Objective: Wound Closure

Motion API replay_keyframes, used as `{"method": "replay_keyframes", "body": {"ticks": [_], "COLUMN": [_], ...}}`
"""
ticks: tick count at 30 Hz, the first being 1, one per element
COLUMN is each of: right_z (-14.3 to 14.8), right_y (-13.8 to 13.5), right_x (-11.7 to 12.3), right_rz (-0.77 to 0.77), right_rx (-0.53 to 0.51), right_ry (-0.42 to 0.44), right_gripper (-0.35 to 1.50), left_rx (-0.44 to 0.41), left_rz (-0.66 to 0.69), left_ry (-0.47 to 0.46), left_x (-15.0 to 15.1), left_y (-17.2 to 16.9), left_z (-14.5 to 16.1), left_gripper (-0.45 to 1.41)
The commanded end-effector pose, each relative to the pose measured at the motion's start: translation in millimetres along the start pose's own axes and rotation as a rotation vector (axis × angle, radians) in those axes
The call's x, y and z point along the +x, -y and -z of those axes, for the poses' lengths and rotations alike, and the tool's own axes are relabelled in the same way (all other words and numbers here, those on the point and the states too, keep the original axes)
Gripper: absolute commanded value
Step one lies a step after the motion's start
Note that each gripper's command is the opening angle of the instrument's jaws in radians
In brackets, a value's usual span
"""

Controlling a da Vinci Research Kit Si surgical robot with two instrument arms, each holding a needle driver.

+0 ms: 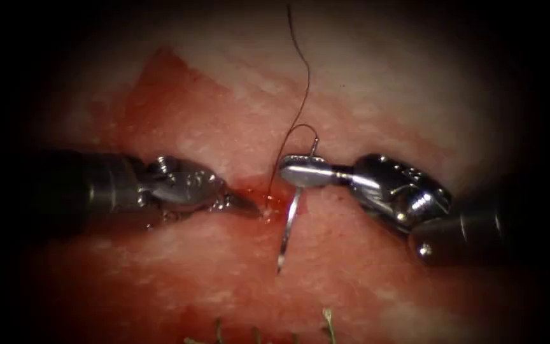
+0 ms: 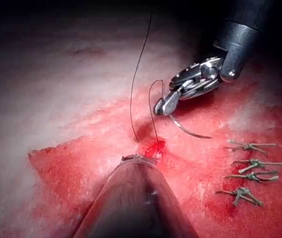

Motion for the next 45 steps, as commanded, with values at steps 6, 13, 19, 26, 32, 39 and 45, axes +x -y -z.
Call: {"method": "replay_keyframes", "body": {"ticks": [6, 13, 19, 26, 32, 39, 45], "right_z": [-0.3, -0.5, -0.5, -0.9, -1.3, -2.0, -2.2], "right_y": [0.0, -0.1, -0.4, -1.6, -3.8, -5.7, -5.8], "right_x": [-1.1, -1.1, -1.0, -0.6, -0.9, -2.2, -2.5], "right_rz": [0.031, 0.067, 0.127, 0.194, 0.249, 0.334, 0.376], "right_rx": [-0.004, -0.011, -0.014, -0.050, -0.098, -0.163, -0.184], "right_ry": [-0.002, -0.001, 0.003, -0.001, 0.007, 0.031, 0.035], "right_gripper": [-0.35, -0.35, -0.35, -0.35, -0.35, -0.35, -0.35], "left_rx": [-0.013, -0.045, -0.049, -0.074, -0.094, -0.121, -0.138], "left_rz": [0.007, 0.036, 0.047, 0.038, 0.036, 0.023, 0.018], "left_ry": [0.087, 0.166, 0.225, 0.309, 0.340, 0.371, 0.374], "left_x": [-1.0, -0.9, 0.1, -0.2, -0.7, -1.4, -1.0], "left_y": [0.4, 1.1, 2.2, 2.1, 1.1, -1.3, -2.4], "left_z": [-2.1, -4.1, -5.6, -6.7, -6.4, -5.5, -4.8], "left_gripper": [-0.45, -0.45, -0.45, -0.45, -0.45, -0.45, -0.45]}}
